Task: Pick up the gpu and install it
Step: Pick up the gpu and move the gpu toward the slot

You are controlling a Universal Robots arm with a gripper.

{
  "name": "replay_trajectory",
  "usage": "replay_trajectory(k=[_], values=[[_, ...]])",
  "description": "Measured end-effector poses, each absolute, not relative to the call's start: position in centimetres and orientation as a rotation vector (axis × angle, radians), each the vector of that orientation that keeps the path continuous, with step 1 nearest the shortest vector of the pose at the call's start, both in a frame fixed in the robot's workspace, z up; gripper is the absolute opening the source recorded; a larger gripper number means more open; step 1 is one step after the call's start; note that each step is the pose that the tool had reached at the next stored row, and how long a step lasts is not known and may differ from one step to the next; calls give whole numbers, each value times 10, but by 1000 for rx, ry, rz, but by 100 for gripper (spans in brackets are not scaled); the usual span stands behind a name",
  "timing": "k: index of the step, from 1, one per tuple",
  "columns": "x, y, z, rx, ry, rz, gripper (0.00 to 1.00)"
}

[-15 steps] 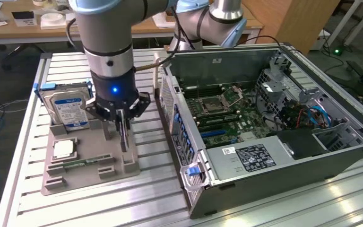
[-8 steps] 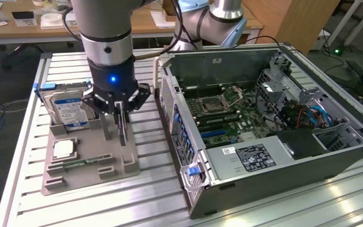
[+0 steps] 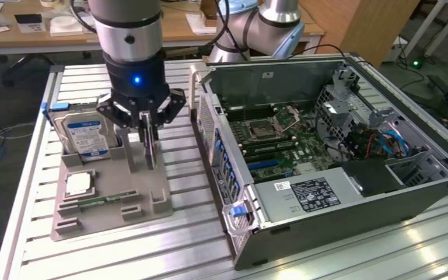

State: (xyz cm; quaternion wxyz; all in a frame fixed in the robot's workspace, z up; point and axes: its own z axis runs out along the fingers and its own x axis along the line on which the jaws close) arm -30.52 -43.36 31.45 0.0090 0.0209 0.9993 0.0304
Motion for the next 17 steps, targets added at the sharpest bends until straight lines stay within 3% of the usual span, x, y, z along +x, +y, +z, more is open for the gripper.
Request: replay_trajectory(k=[17], values=[[-305,-434,385,65,3121,110,28]])
